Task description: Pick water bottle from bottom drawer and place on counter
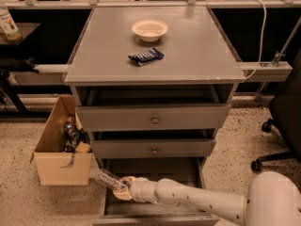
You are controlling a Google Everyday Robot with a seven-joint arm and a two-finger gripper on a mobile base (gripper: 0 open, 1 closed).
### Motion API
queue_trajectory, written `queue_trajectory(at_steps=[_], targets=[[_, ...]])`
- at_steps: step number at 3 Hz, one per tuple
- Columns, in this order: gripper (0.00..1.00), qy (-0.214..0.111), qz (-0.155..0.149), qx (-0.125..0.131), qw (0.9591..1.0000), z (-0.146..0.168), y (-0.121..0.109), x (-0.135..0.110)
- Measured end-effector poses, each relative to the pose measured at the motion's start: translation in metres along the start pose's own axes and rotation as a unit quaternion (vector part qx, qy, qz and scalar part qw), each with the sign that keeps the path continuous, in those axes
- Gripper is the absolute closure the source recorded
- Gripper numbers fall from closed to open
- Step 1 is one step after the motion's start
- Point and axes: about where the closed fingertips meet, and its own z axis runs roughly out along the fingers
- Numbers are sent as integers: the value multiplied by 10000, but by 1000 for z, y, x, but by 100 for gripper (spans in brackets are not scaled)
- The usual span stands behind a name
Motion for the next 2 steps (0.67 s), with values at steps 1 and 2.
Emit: queue_trajectory(at_steps=[1, 2], targets=[[100, -228, -207, -173, 9994, -26, 3, -34], [100, -282, -460, -333, 9980, -61, 10, -70]])
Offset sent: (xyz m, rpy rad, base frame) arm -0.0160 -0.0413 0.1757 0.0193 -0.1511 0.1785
